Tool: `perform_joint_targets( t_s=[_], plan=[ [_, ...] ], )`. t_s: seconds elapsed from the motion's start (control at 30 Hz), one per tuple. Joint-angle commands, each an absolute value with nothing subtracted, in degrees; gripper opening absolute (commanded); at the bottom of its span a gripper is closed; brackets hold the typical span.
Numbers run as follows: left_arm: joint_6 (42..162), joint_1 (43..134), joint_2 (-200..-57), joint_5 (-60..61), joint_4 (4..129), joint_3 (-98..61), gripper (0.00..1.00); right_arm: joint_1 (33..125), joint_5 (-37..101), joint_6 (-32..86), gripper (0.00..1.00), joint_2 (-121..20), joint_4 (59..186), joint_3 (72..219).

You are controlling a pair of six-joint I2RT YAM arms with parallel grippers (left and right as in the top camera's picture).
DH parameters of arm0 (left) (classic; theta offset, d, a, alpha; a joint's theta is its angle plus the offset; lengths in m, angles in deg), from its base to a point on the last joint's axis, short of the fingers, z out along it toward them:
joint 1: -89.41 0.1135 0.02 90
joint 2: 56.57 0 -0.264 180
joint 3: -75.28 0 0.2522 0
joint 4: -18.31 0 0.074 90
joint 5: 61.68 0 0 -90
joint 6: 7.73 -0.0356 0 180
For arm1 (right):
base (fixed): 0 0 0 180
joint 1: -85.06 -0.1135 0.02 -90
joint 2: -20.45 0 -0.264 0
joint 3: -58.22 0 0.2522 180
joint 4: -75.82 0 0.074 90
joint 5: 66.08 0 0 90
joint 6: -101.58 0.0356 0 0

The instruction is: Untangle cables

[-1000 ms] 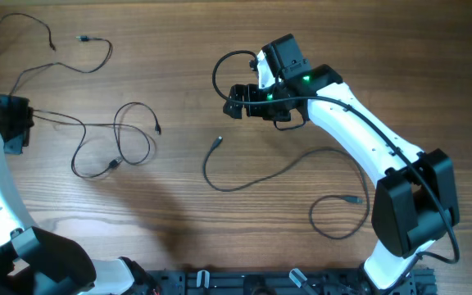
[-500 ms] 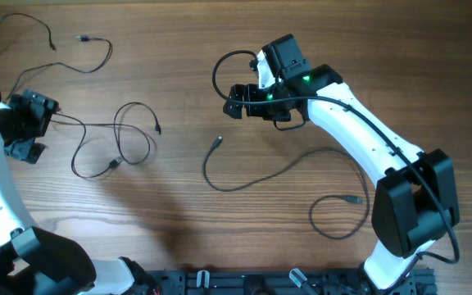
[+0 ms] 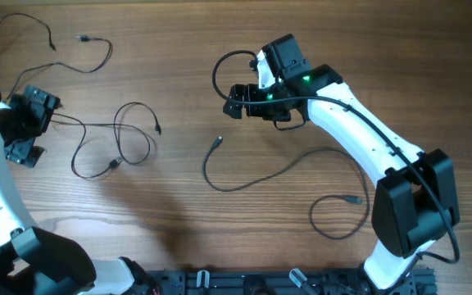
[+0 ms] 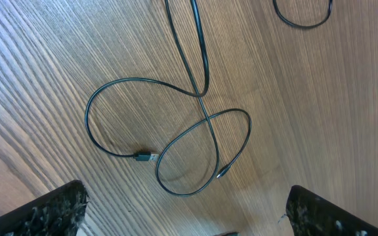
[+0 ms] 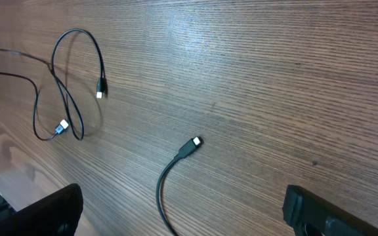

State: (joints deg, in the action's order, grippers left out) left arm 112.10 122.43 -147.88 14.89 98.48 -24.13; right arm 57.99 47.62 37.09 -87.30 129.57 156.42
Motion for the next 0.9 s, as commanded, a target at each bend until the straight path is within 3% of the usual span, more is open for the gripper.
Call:
perform_joint_targets(
  t_s=[0.0, 0.27, 0.6, 0.8, 0.87],
  plan=[
    [111.4, 122.6, -148.2, 14.4, 98.2, -23.9, 1.00, 57.9, 46.8, 37.2, 1.00, -87.9, 129.4, 155.8],
    [113.4, 122.6, -148.8, 14.7, 93.3, -23.9, 1.00, 57.9, 46.8, 37.2, 1.00, -87.9, 129.4, 155.8],
    [120.1, 122.6, -159.7, 15.4, 80.8, -23.9, 0.99, 57.9, 46.8, 37.2, 1.00, -87.9, 129.4, 155.8],
    [120.1, 122.6, -161.6, 19.9, 81.1, -23.8, 0.87, 57.9, 46.8, 37.2, 1.00, -87.9, 129.4, 155.9],
    [120.1, 122.6, -162.3, 20.3, 80.5, -23.8, 0.75, 57.9, 46.8, 37.2, 1.00, -87.9, 129.4, 155.8]
  ],
)
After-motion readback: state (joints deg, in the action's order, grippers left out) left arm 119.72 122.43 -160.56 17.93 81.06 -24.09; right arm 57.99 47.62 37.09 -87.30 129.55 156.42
